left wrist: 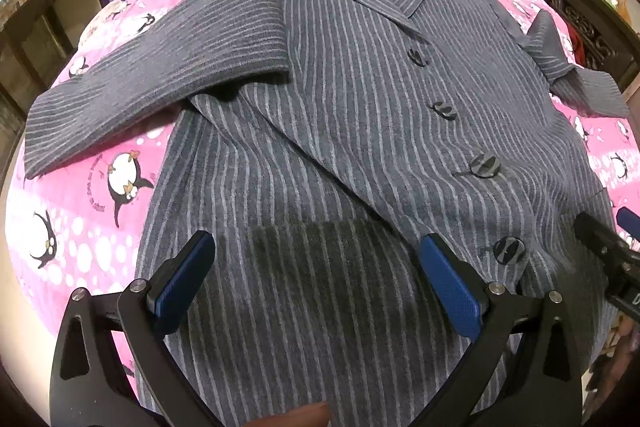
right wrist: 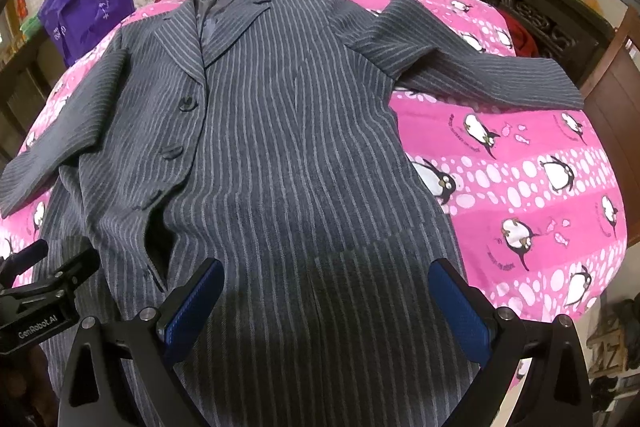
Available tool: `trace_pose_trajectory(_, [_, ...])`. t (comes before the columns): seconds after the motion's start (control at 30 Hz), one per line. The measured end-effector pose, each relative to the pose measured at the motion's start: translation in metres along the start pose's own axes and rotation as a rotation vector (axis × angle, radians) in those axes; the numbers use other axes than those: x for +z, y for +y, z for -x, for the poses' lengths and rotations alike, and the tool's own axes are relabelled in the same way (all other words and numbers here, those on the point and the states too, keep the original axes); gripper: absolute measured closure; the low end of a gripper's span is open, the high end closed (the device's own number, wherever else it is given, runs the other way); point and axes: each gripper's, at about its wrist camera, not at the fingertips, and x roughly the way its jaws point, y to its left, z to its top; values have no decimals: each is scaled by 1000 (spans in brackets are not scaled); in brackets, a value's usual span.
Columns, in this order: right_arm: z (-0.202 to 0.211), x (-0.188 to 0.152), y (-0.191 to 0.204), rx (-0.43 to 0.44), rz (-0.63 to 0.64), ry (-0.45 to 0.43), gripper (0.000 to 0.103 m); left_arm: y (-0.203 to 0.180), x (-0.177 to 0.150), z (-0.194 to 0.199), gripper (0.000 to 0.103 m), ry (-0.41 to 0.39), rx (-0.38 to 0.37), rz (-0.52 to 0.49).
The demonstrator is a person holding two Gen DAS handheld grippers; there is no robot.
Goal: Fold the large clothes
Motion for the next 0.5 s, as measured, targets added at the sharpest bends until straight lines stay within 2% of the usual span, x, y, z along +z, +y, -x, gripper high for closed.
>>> trace_pose_trajectory(0.1, [7, 9, -1, 36, 11, -104, 2, 1, 10, 4, 0, -90, 22, -27])
trace_pose_trajectory(0.17, [8, 18, -1, 72, 34, -194, 2, 1, 22, 6, 0, -195, 70, -64])
trace_pose_trajectory(0.23, [2, 29, 2, 104, 76, -260, 2, 2, 37, -1, 0, -241, 63, -91])
trace_pose_trajectory(0.33, [-18, 40, 7, 133, 142, -277, 2, 5, 60, -33, 0, -156, -14, -89])
trace_pose_trajectory(0.43, [-50, 40, 5, 173, 136, -224, 2, 1, 57, -63, 0, -70, -31, -90])
trace_pose_trajectory(0.5, [-71, 32, 3, 167, 138, -183, 2, 4, 49, -63, 0, -129, -48, -66])
